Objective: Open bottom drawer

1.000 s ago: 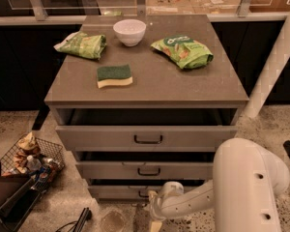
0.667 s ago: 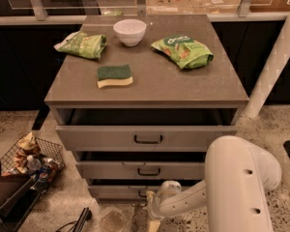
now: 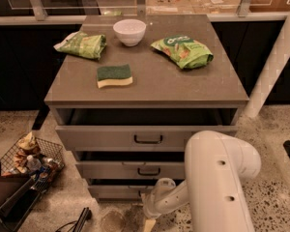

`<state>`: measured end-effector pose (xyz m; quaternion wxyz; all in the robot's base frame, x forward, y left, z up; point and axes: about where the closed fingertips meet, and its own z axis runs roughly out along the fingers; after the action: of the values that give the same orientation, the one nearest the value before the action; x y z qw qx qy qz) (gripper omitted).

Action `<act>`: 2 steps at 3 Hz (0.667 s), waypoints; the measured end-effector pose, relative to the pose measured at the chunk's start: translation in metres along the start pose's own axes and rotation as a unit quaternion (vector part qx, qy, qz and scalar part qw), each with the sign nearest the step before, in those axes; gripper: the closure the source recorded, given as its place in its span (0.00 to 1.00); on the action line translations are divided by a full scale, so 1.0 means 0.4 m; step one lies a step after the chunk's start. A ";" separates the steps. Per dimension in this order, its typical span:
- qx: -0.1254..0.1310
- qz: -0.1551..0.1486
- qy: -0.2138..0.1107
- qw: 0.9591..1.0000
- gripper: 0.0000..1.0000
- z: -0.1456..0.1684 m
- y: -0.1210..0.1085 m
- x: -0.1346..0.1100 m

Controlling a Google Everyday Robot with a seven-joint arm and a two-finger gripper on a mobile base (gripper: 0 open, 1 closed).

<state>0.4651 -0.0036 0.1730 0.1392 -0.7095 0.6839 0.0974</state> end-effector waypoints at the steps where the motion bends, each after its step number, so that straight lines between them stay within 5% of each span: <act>1: -0.016 -0.014 0.012 1.000 0.38 0.044 -0.009 0.002; 2: -0.021 -0.020 0.018 0.999 0.62 0.058 -0.012 0.003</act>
Offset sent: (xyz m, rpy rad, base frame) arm 0.0355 0.0067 -0.0470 -0.1135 0.0562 0.1195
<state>0.4711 0.0030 0.1511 0.1137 -0.7273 0.6700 0.0957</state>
